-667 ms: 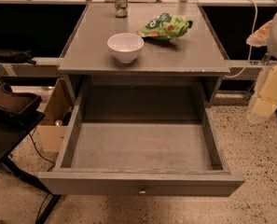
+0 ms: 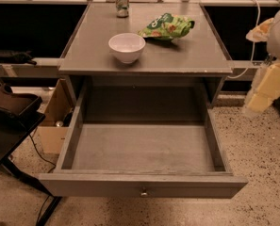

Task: Place green rice chip bag into top drawer

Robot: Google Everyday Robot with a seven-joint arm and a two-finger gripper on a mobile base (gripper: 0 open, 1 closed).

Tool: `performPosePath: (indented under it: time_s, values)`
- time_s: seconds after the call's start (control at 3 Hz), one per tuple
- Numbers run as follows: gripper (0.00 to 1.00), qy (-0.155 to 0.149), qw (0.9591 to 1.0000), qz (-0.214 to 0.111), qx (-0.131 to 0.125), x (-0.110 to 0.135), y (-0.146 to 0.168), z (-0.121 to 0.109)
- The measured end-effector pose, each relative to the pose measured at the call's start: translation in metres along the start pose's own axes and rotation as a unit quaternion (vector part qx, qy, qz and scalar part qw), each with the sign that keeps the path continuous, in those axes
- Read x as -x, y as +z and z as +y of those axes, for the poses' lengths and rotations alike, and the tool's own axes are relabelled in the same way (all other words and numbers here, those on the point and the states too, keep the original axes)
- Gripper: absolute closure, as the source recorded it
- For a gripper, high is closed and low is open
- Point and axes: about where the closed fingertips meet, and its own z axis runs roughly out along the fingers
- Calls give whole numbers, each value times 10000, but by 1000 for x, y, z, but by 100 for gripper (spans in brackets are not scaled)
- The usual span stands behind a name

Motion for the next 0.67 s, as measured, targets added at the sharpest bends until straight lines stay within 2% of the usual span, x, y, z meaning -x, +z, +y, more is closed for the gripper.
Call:
performPosePath:
  time_s: [0.33,0.67]
  values:
    - [0,-70,9965,-669,-505,3,21,-46]
    - [0,-131,9858,-1193,-1179,15,35,-123]
